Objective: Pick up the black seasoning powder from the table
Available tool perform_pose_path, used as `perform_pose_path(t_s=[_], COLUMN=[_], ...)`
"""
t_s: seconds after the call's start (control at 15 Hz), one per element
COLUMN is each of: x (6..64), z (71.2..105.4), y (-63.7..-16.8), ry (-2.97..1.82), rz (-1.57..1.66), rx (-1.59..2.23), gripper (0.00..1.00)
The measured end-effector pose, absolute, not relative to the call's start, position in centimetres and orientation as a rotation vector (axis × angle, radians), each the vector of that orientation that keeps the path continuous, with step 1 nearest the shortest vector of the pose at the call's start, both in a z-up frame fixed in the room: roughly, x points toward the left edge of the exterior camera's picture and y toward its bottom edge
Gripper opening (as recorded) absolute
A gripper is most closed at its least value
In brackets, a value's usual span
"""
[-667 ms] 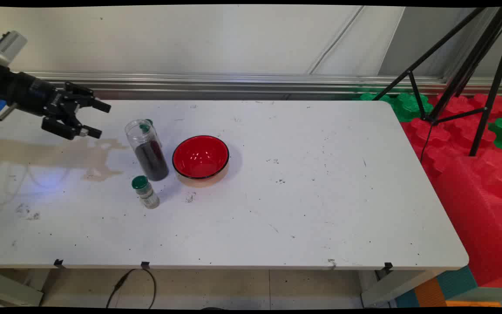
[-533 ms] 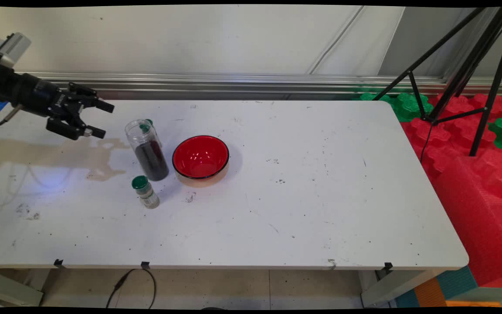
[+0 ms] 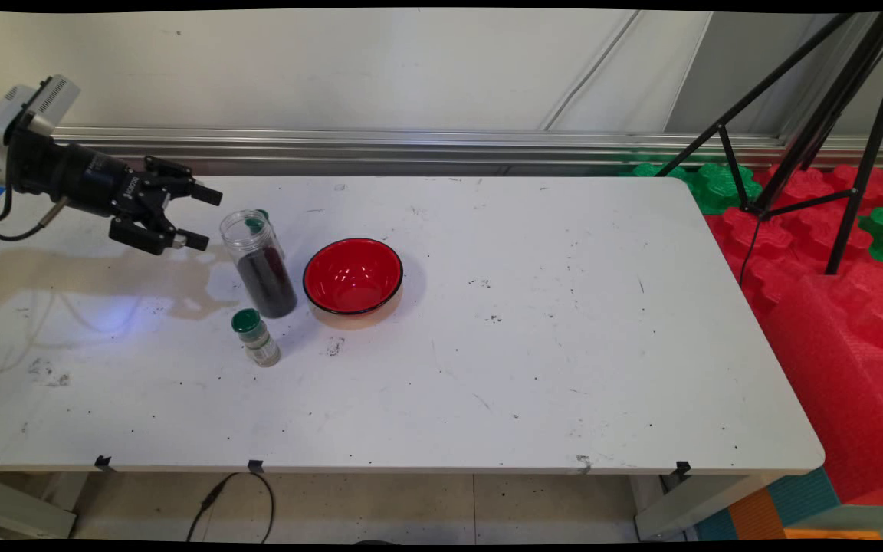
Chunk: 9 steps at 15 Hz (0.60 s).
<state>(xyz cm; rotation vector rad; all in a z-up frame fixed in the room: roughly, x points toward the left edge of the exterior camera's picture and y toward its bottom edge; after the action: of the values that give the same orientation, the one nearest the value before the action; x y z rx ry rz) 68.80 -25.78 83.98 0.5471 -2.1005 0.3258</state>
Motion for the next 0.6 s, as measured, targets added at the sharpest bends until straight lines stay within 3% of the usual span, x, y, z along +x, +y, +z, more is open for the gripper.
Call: perform_pose_path(t_s=[0.6], x=[67.7], z=[80.9], y=[-25.7], ry=[-2.041], rz=[0.320], rx=[0.519], gripper=[1.00])
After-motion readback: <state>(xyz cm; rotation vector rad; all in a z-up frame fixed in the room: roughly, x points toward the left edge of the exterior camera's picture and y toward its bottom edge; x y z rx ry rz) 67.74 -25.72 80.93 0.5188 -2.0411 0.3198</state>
